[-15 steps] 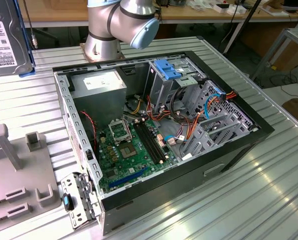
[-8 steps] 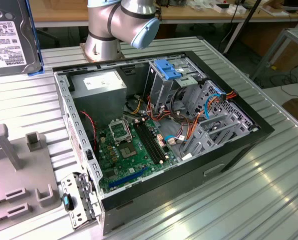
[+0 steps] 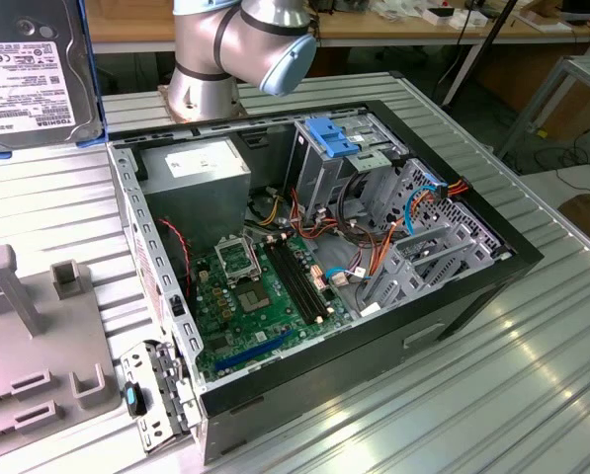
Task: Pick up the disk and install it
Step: 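Pick up the disk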
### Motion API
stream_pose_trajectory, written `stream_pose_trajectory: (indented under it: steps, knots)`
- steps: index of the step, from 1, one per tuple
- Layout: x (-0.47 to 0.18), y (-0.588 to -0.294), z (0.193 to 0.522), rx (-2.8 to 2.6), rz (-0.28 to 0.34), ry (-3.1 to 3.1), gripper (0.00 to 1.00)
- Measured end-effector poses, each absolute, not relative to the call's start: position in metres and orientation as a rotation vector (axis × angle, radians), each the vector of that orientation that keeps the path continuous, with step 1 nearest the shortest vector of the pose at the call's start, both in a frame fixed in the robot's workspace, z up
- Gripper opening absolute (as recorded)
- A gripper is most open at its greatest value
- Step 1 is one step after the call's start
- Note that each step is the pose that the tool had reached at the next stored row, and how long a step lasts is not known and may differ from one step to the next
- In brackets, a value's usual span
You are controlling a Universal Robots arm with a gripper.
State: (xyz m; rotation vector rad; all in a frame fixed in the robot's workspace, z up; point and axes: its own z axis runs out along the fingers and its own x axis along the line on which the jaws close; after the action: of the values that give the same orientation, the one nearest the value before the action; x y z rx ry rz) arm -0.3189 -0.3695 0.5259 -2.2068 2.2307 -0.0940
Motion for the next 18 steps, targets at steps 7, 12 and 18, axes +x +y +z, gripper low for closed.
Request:
stream_pose_trajectory:
  steps: [7,12,18]
  knots:
    - [-0.295,-0.370,0.525,-2.207,-0.094,2.231,0.37]
    - [-0.272,-0.370,0.524,-2.207,-0.094,2.231,0.37]
    - [-0.248,-0.370,0.523,-2.207,-0.094,2.231,0.37]
